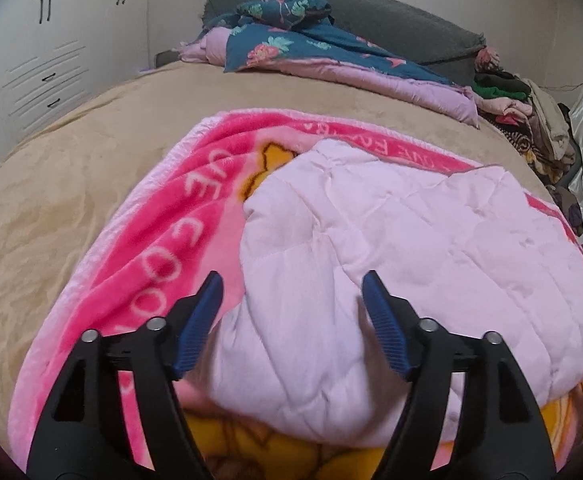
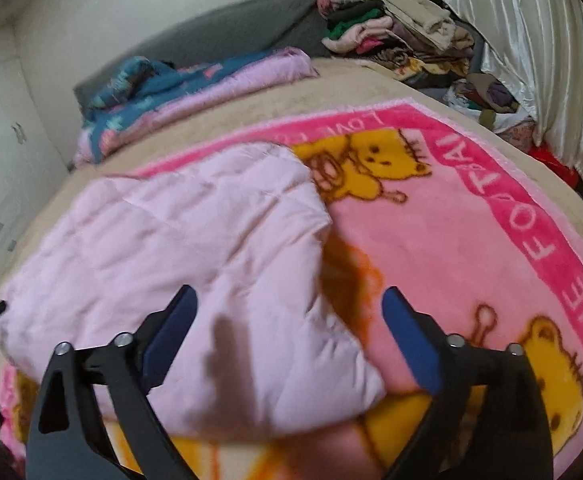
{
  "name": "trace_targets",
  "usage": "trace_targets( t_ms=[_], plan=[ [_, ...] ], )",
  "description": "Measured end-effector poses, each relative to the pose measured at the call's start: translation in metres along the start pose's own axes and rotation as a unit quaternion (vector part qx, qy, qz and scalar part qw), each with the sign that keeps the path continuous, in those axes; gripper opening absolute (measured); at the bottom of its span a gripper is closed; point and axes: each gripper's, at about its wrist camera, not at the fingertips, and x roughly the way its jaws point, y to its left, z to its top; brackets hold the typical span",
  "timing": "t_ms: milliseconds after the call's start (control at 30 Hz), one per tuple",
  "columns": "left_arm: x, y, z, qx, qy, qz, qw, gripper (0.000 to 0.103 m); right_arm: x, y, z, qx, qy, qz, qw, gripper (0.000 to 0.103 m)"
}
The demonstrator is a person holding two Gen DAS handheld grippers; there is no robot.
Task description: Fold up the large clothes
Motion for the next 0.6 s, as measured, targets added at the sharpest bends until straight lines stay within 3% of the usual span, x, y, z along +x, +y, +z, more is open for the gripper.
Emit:
trace_targets(
  t_ms=[67, 267, 600],
  plan=[
    [-0.009, 0.002, -0.002, -0.009, -0.006, -0.002, 0.9999, 0.083, -0.014, 0.005, -0.004, -0.003, -0.009, 0.017, 1.000, 0.099],
    [-0.032, 0.005, -0.018, -0.029, -0.010, -0.010, 0.9995, 0.093, -0.040, 0.017, -0.021, 0.005, -0.024, 0.043, 0.999, 0.099],
    [-0.033, 0.008, -0.052, -0.074, 0.013, -0.017, 0.9971, 0.093, -0.040, 0.020, -0.059, 0.035, 0.002, 0.038, 0.999, 0.099]
  ],
)
